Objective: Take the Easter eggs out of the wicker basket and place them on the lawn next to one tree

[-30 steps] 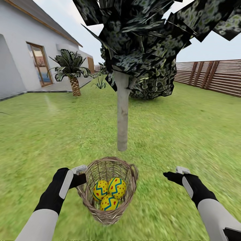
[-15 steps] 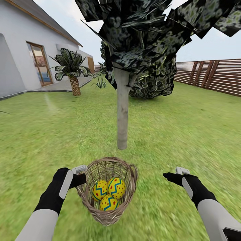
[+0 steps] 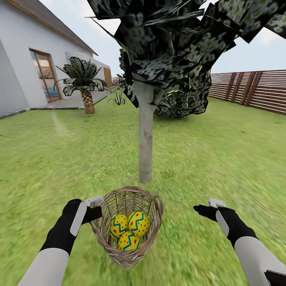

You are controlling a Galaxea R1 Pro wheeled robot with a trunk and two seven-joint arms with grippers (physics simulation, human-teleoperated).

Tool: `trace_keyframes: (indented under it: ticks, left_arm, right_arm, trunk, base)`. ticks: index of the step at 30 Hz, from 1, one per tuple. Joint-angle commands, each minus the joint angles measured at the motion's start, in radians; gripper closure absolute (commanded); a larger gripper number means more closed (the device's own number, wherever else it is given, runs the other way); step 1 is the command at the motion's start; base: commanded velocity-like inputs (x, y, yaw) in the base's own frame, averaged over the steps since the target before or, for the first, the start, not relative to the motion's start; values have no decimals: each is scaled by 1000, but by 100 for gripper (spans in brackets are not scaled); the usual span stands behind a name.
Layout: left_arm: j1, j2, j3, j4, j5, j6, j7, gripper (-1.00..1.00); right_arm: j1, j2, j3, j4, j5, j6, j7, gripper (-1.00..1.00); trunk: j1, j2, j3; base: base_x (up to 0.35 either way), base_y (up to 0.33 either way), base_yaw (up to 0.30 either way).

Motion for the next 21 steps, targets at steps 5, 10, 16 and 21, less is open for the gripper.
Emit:
trace_keyframes:
  ticks: [5, 10, 16, 21]
  left_arm:
    - [-1, -1, 2, -1, 23, 1, 9, 100]
    - [-1, -1, 2, -1, 23, 1, 9, 100]
    - [-1, -1, 2, -1, 23, 1, 9, 100]
    - [-1, -1, 2, -1, 23, 1, 9, 100]
  right_arm:
    - [-1, 0, -3, 5, -7, 5, 1, -100]
    - [0, 0, -3, 5, -7, 3, 0, -100]
    - [0, 0, -3, 5, -6, 3, -1, -100]
    - [0, 0, -3, 5, -7, 3, -1, -100]
  trunk:
    - [0, 0, -1]
    - [0, 0, -1]
    - [0, 0, -1]
    - [0, 0, -1]
  base:
    - [337, 0, 0]
    - [337, 0, 70]
    - [337, 0, 253]
    - [337, 0, 14]
